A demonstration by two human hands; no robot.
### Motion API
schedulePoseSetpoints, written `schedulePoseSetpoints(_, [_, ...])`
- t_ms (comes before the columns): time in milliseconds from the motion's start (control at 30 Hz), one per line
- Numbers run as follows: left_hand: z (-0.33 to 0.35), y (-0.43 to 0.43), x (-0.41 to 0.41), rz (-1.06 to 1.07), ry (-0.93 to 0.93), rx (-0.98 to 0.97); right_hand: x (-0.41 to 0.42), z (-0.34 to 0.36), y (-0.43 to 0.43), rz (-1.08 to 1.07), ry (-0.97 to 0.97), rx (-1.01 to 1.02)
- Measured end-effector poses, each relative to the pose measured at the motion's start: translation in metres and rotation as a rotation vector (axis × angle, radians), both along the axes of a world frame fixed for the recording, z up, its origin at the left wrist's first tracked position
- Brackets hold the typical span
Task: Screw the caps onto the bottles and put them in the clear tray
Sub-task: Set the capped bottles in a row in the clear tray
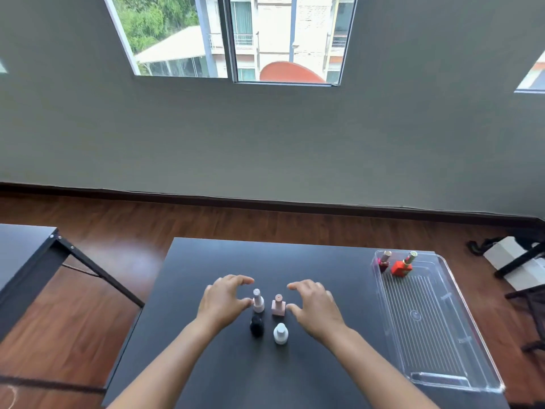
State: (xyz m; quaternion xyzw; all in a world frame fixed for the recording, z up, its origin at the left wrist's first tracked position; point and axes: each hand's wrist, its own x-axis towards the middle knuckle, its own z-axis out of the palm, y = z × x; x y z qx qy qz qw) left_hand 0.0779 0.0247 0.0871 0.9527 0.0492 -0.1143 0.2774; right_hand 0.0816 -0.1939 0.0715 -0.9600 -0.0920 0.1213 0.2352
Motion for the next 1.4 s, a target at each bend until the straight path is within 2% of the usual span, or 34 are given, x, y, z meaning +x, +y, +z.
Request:
schedulePoseSetpoints(233, [-0.013, -0.005, 0.005, -0.044, 0.011, -0.029, 0.001, -0.009, 0.028, -0.031, 0.044, 0.000])
schedulePoseSetpoints(500, [-0.017, -0.005, 0.006, -0.016, -0.039, -0.088, 0.003, -0.015, 0.036, -0.067, -0.010, -0.019])
schedulePoseSetpoints(667, [-0.013, -0.012, 0.010, -0.035, -0.096, -0.092, 0.004, -0.015, 0.025, -0.095, -0.025, -0.002])
schedulePoseSetpoints(767, [-0.003, -0.024, 0.016, -0.056, -0.172, -0.101, 0.006, -0.008, 0.009, -0.156, -0.045, 0.081])
schedulePoseSetpoints(933, [0.022, -0.066, 0.035, -0.145, -0.310, -0.132, 0.008, 0.019, -0.047, -0.337, -0.134, 0.279])
schedulePoseSetpoints(1033, [0.034, -0.104, 0.049, -0.211, -0.331, -0.199, 0.007, 0.037, -0.093, -0.417, -0.203, 0.316])
schedulePoseSetpoints(1233, [0.042, -0.198, 0.071, -0.315, -0.358, -0.279, 0.008, 0.058, -0.191, -0.565, -0.272, 0.242])
schedulePoseSetpoints(1400, [0.036, -0.279, 0.083, -0.437, -0.410, -0.282, 0.017, 0.048, -0.267, -0.645, -0.250, 0.088])
